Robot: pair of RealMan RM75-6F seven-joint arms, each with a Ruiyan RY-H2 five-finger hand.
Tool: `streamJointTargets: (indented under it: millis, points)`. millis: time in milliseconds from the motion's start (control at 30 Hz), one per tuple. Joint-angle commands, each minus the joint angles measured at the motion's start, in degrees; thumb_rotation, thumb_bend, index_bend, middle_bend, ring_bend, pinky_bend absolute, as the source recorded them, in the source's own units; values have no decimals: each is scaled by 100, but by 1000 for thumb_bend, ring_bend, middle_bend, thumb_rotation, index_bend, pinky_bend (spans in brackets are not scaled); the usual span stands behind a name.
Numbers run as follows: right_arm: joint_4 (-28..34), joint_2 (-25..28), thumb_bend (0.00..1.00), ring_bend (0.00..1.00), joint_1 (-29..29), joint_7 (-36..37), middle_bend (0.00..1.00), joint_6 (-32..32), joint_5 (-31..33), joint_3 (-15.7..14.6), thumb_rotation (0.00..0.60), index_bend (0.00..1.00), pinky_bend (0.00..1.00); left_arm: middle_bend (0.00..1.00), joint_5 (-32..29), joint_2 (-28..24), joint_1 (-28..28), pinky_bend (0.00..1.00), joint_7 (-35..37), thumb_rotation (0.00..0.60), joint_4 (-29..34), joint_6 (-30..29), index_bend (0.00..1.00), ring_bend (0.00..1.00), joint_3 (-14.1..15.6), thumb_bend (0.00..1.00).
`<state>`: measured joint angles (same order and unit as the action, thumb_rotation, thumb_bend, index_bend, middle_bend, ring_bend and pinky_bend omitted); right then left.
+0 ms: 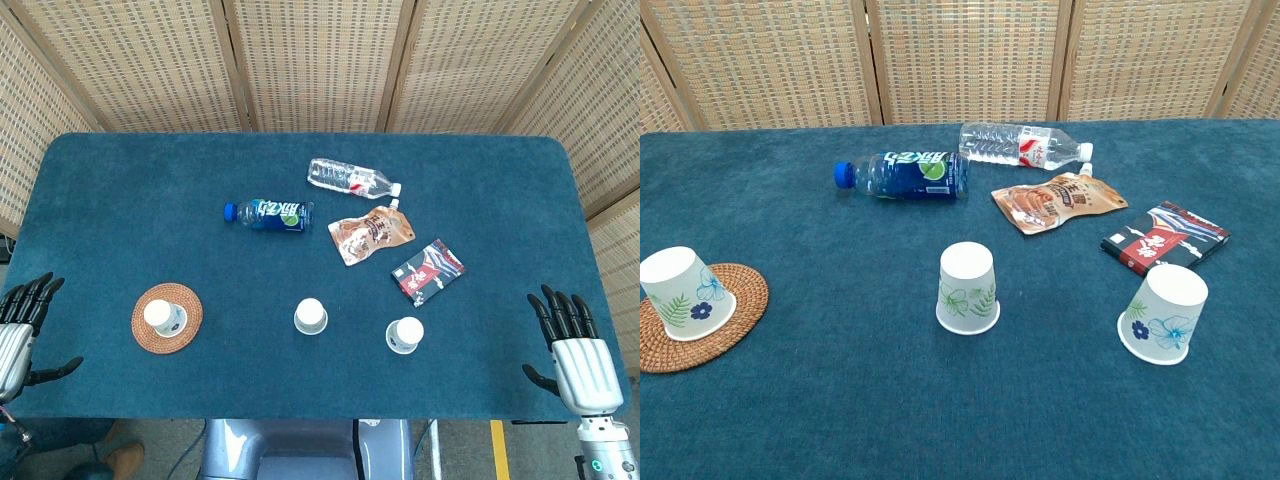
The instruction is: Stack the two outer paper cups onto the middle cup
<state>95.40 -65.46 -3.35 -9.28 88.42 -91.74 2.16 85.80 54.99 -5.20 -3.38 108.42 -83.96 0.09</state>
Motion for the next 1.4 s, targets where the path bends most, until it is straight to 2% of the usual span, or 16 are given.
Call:
streamJointTargets:
  millis: [33,133,367,567,667,867,1067,1267,1400]
  points:
    - [6,24,0,0,-23,36,0,-78,7,-27,600,0,0,0,12,9,9,0,-14,600,-1,-10,0,0,-2,0]
    - [79,85,0,0,-95,118,0,-292,46,-68,600,0,0,0,36,29,26,0,-20,600,-15,-48,0,0,-10,0]
    - [-54,127,0,0,-750,729,0,-1261,-213,-113,600,0,0,0,110,184,106,0,-297,600,-20,-301,0,0,-75,0]
    - [-146,88,0,0,-1442,1196,0,-2240,-83,39,600,2,0,0,111,244,74,0,-406,600,27,-199,0,0,-58,0]
    - [-156,51,0,0,-1764,1430,17,-2732,48,107,600,43,14,0,3,284,44,0,-514,600,62,-139,0,0,-98,0]
    - [-236,-197,0,23,-2078,975,108,-3178,311,202,600,158,129,0,-164,312,-38,0,-599,600,77,48,0,0,-136,0]
    - [-468,-596,12,136,-2349,753,211,-3490,586,268,600,216,260,0,-356,232,-136,0,-539,600,119,323,0,0,-144,0]
    - [-401,-737,83,192,-2527,786,261,-3766,857,293,600,248,331,0,-316,169,-114,0,-450,600,145,294,0,0,-130,0]
    - [-442,-862,146,274,-2598,641,329,-3738,939,326,600,264,429,0,-308,132,-117,0,-380,600,142,325,0,0,-115,0]
